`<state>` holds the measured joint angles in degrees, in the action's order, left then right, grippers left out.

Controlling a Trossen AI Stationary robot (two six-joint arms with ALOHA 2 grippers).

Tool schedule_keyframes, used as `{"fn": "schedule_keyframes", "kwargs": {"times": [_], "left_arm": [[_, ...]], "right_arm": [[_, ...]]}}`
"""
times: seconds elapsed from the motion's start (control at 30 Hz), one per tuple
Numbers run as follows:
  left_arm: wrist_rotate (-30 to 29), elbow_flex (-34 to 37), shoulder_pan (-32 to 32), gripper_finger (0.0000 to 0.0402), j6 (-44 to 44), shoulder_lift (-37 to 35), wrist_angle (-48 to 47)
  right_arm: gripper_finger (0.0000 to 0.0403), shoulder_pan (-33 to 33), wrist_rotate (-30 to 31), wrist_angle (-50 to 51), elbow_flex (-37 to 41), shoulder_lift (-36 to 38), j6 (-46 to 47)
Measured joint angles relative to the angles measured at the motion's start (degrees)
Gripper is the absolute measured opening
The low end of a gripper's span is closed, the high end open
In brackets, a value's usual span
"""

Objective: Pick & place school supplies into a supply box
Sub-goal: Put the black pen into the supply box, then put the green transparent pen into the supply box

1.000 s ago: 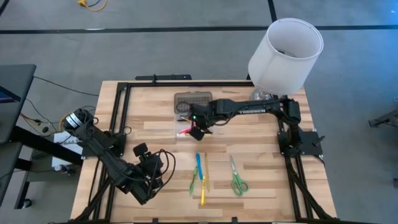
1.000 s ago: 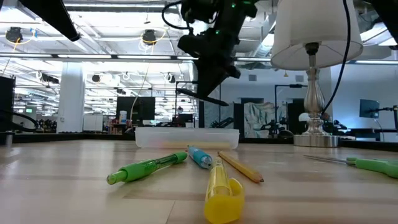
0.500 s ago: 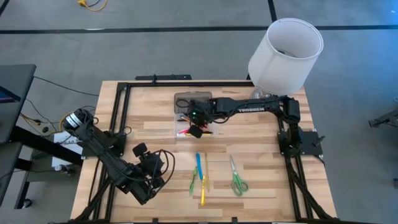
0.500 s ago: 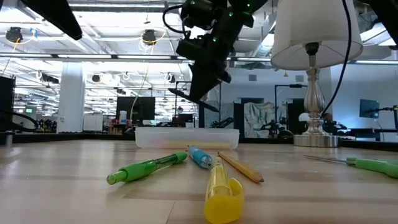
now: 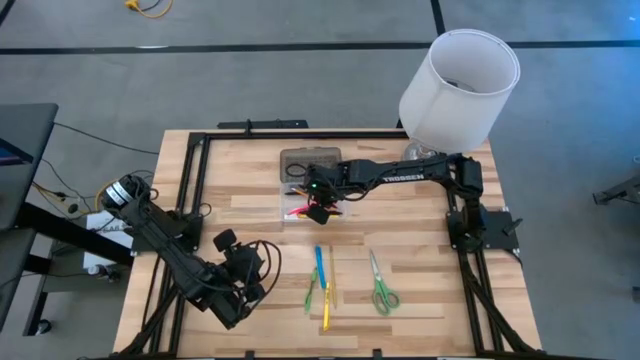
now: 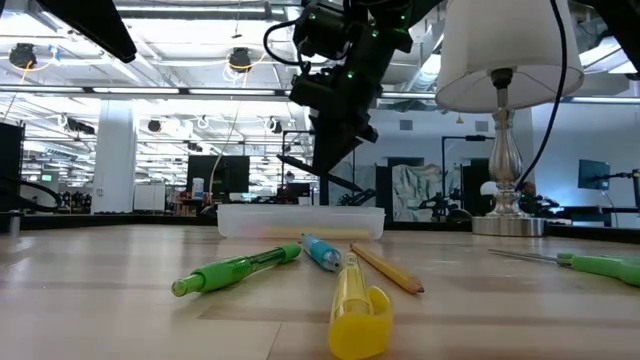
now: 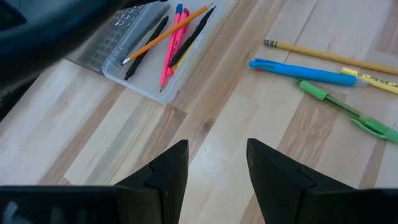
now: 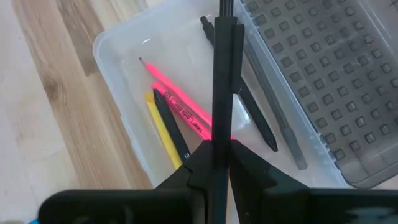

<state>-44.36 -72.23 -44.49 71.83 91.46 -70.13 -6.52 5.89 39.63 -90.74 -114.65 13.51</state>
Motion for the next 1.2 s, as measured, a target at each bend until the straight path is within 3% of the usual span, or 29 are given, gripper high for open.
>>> {"fn": "schedule_keyframes", "kwargs": {"times": [0.63,1.03,1.2], "left_arm": [[-0.7,0.0,0.0,0.0159,0.7,0.0,0.2],[-4.4,0.0,0.0,0.0159,0.4,0.0,1.8],[-4.5,0.0,0.7,0.0159,-2.7,0.0,4.1]], "right_arm": [[0.0127,1.1,0.3,0.8,-0.4,0.0,1.8],[0.0128,12.4,2.6,8.7,-1.1,4.0,13.0],[0.0123,18.7,7.1,12.5,-1.0,4.3,18.1]]}}
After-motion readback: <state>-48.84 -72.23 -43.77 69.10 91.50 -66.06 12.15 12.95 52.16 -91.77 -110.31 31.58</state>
